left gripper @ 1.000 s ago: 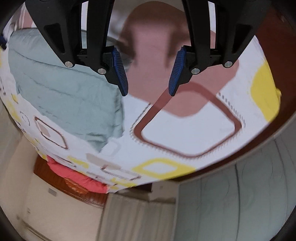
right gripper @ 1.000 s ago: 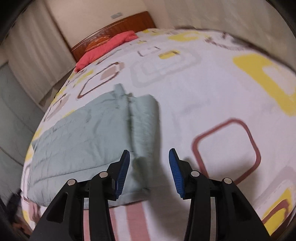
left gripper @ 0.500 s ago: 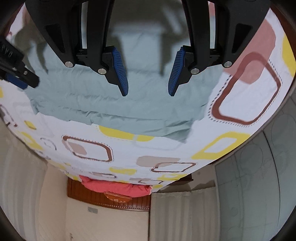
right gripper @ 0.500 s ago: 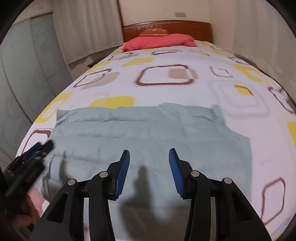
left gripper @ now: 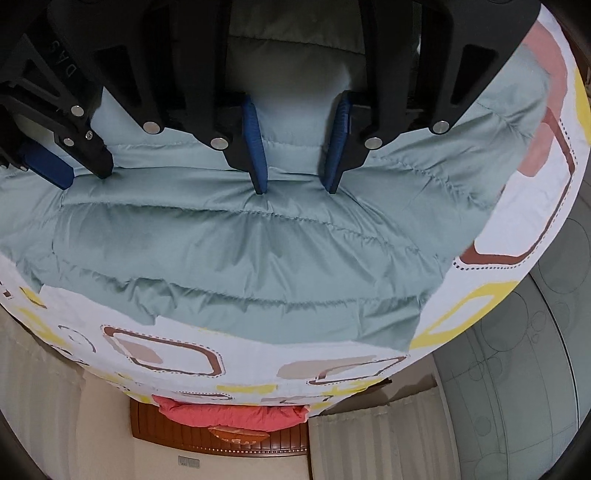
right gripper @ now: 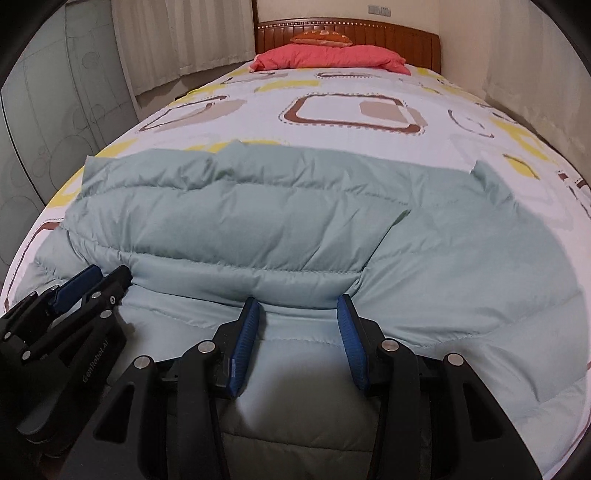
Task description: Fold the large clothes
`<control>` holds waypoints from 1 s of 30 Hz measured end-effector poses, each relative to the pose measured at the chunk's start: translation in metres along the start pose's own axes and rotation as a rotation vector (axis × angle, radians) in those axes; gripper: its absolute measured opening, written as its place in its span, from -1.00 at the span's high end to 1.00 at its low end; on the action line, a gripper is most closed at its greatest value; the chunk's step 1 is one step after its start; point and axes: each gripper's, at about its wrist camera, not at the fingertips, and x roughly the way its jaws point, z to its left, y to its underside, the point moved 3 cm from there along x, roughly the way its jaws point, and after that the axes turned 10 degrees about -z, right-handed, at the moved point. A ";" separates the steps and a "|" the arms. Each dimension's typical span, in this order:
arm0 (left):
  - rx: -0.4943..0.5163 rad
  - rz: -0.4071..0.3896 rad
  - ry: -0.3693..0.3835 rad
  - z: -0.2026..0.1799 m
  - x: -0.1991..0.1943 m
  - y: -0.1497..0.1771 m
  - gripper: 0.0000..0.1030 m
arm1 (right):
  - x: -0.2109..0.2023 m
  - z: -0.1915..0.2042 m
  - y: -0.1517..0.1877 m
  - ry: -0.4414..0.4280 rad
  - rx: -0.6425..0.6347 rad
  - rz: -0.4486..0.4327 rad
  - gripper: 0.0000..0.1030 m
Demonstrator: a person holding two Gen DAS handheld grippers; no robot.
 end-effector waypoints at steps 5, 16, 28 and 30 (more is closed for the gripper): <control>0.004 0.005 -0.001 -0.001 0.002 0.002 0.39 | 0.003 0.002 0.004 0.005 -0.004 -0.006 0.13; -0.141 0.007 0.061 0.035 -0.023 -0.007 0.03 | 0.000 0.000 0.005 -0.001 -0.001 -0.022 0.13; -0.661 0.086 0.138 0.158 -0.011 0.011 -0.32 | -0.001 -0.001 0.004 -0.010 0.008 -0.027 0.12; -0.747 0.129 0.180 0.165 -0.003 0.025 -0.32 | -0.001 -0.001 0.005 -0.009 0.007 -0.027 0.12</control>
